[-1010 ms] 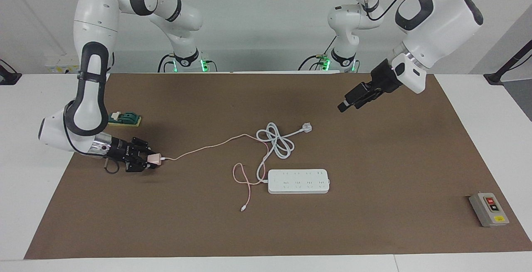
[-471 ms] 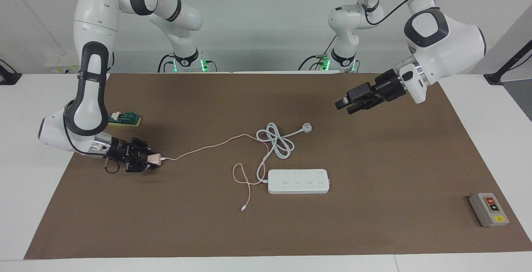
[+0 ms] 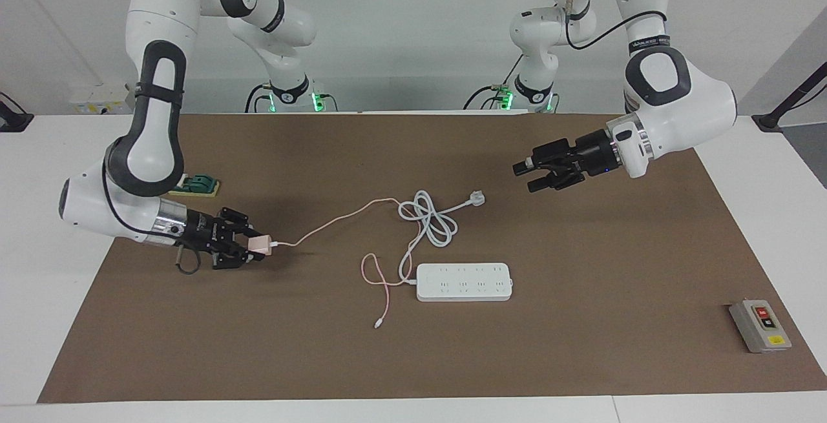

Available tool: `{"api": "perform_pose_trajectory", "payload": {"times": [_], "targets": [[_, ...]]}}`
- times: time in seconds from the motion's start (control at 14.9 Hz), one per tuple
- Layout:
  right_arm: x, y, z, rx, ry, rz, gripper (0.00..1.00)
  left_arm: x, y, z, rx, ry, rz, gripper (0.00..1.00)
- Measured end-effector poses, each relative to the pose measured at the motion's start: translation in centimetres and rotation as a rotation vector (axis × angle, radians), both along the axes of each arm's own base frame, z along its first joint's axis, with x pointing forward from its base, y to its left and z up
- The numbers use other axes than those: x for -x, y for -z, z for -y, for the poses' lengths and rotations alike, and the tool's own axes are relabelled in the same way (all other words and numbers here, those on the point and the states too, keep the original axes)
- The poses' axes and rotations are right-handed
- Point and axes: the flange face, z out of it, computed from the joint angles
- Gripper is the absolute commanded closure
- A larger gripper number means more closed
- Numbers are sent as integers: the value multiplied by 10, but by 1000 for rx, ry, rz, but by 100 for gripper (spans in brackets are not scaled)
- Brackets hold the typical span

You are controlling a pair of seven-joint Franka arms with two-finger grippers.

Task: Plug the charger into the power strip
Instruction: 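Grasp the strip with the left gripper while the right gripper lifts the charger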

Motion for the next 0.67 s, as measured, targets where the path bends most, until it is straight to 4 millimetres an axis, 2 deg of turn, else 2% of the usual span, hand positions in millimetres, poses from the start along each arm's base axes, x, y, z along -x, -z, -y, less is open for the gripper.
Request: {"api": "perform_pose_trajectory", "payload": {"times": [0.2,0.47,0.67], "targets": [[-4,-32,-55,-48,28,-29,100,-4,11,12,82,16,28,0],[-11,-68,-145,-74,63,-31,100,-9,24,22,183,-16,-13,0],[-9,-79,-219,-52,85,-17,100,-20,50,25,255,-29,-19,0]]}}
